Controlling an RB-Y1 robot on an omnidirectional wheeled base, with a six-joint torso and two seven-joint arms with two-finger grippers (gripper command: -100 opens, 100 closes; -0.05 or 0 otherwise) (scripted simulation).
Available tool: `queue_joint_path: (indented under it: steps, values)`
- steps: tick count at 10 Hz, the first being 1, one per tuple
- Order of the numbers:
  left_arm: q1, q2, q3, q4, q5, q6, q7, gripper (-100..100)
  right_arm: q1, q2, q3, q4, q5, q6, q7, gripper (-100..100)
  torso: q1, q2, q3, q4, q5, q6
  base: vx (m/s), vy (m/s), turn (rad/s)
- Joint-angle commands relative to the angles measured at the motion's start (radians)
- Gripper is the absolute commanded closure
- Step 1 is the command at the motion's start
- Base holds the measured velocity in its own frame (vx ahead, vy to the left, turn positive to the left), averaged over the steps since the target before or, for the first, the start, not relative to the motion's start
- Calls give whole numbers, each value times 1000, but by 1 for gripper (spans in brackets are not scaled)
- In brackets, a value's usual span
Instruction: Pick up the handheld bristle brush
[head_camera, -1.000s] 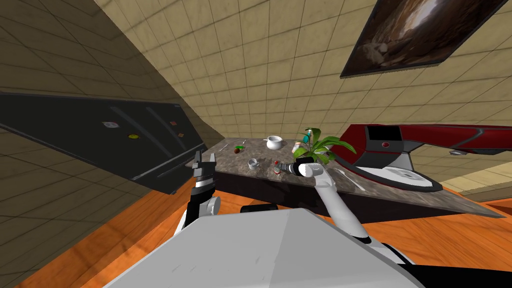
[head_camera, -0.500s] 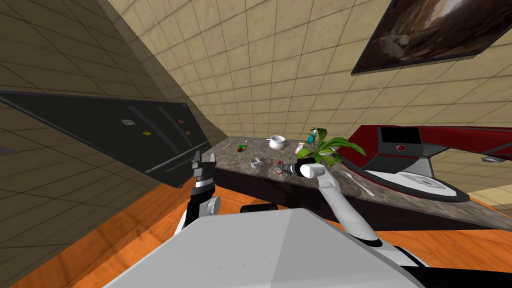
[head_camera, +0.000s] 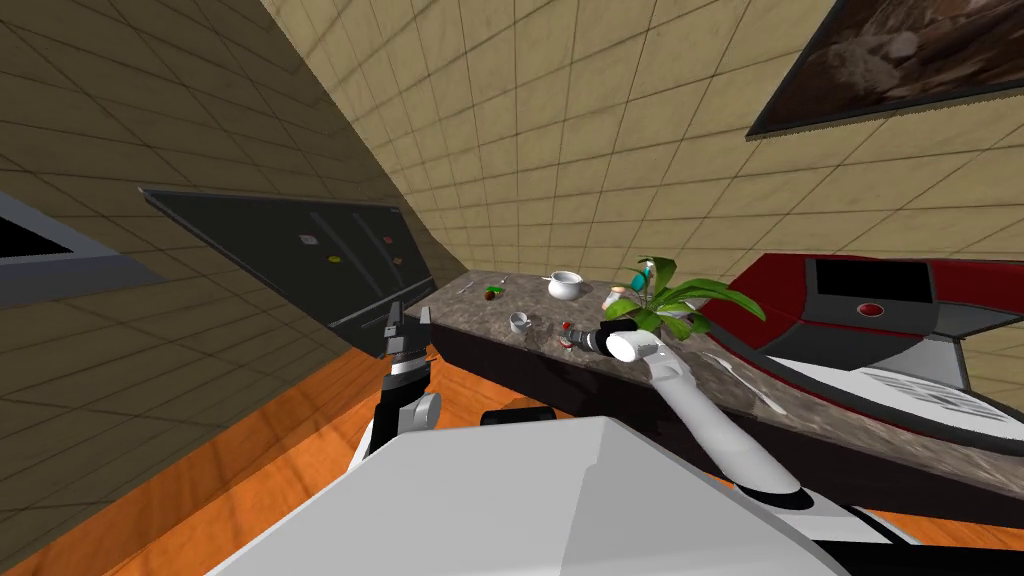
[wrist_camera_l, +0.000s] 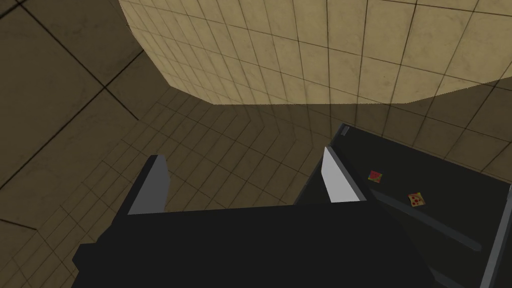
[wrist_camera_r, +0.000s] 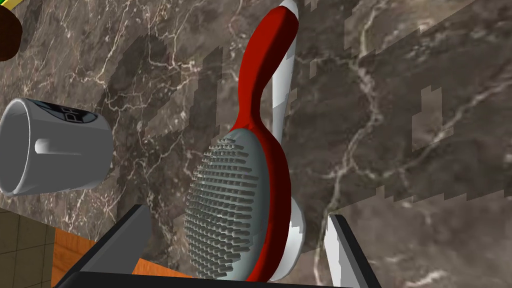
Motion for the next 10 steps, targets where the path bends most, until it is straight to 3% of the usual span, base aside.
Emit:
queue_joint_path:
  steps: [1, 2, 4, 5, 7, 8, 10]
  values:
    - [0, 0, 0, 0, 0, 0, 0, 0, -4, -30, 3, 5, -4, -31, -20, -100, 0, 0, 0, 0, 0, 0, -25, -6, 10]
    - [0, 0, 0, 0, 0, 0, 0, 0, 17, -69, 29, 27, -26, -70, -64, -100, 0, -1, -1, 0, 0, 0, -53, 15, 350]
    - [0, 0, 0, 0, 0, 0, 0, 0, 17, -110, 29, 27, -26, -107, -84, -100, 0, 0, 0, 0, 0, 0, -36, 0, 52]
    - [0, 0, 0, 0, 0, 0, 0, 0, 39, -147, 55, 49, -48, -145, -131, -100, 0, -1, -1, 0, 0, 0, -42, 12, 223]
    - [0, 0, 0, 0, 0, 0, 0, 0, 39, -190, 55, 49, -48, -183, -149, -100, 1, 0, 0, 0, 0, 0, -38, 4, 124]
    - [0, 0, 0, 0, 0, 0, 0, 0, 60, -228, 81, 71, -70, -220, -196, -100, 0, -1, -1, 0, 0, 0, -47, 12, 302]
    - [0, 0, 0, 0, 0, 0, 0, 0, 60, -270, 81, 71, -70, -258, -214, -100, 0, 0, 0, 0, 0, 0, -41, -1, 82]
